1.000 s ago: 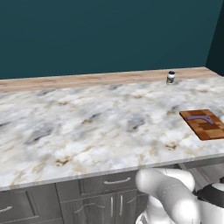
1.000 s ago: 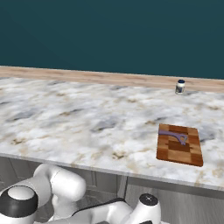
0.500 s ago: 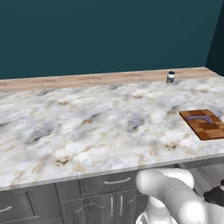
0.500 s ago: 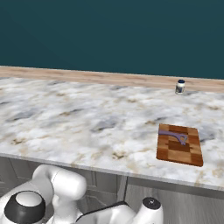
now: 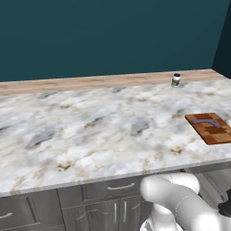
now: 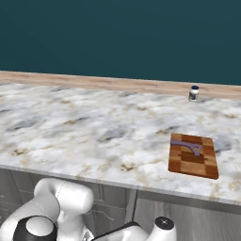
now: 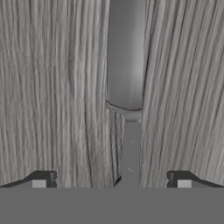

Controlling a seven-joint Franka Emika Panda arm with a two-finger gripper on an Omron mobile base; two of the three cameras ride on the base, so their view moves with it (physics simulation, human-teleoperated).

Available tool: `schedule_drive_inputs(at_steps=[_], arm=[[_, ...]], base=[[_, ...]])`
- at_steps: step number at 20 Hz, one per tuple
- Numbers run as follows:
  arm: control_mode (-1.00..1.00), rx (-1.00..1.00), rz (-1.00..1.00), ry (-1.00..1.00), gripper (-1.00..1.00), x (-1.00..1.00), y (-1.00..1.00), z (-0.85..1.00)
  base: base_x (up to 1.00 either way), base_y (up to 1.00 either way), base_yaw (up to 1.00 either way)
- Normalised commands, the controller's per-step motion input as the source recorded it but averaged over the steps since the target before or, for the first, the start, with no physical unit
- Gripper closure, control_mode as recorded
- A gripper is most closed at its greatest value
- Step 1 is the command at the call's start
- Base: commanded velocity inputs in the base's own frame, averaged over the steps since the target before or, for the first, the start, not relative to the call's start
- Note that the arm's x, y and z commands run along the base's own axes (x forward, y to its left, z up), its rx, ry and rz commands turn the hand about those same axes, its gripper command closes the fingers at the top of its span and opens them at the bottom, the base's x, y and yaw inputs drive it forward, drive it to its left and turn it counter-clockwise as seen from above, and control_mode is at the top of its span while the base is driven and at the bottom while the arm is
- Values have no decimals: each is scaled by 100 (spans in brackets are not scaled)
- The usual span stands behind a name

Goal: Open the drawer on the right and place the cutting tools on the cutting board.

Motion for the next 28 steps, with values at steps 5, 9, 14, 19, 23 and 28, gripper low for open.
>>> schedule_drive_inputs(at_steps=[5,9,14,19,23,28], arm=[[-100,1,0,0,-100,13,-24,-17],[-100,1,0,0,-100,4,-31,-22],[-100,1,0,0,-100,2,-25,-27],[-100,1,0,0,-100,0,-14,-30],[-100,0,-1,0,-100,-6,-1,-36],[-100,0,-2,0,-100,-3,0,-49]], base=[[0,0,0],[0,0,0],[0,0,0],[0,0,0],[0,0,0],[0,0,0]])
